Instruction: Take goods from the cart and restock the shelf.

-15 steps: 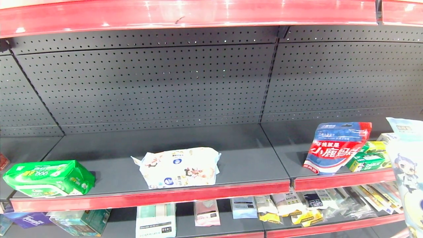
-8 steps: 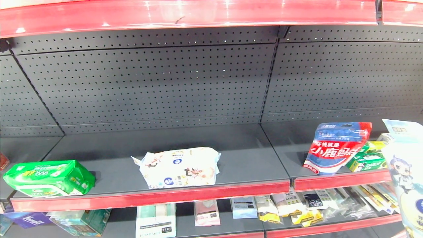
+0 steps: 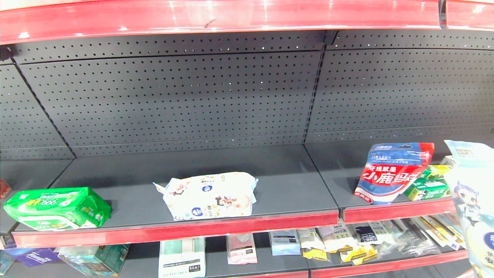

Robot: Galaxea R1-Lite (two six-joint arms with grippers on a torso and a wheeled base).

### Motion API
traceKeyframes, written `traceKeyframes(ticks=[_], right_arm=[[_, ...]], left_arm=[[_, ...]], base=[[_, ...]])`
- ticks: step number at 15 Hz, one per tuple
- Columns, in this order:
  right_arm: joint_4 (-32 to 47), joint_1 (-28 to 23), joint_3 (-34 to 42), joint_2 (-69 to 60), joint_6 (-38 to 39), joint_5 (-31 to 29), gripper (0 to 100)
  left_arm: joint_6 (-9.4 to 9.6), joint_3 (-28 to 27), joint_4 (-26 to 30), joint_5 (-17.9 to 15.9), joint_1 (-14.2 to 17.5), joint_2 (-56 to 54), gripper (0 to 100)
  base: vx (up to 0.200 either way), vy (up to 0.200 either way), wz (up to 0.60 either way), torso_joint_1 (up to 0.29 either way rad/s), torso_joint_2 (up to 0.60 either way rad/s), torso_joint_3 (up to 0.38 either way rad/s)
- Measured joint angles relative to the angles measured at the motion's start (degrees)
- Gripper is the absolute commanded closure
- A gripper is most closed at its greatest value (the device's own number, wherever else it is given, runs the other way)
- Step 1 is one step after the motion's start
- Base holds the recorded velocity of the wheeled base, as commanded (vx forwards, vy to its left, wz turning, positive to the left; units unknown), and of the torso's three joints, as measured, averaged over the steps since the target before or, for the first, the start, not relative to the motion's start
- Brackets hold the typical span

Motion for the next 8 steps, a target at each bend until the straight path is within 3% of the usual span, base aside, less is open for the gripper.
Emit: traceKeyframes(ticks=[8], right_arm=[[0.0, 0.0, 0.6, 0.4, 0.0, 0.2, 100]], left_arm=[[0.38, -0.1, -0.1, -1.9, 1.6, -1.4, 0]], base=[[0.000, 0.000, 0.60, 0.005, 0.00, 0.003]])
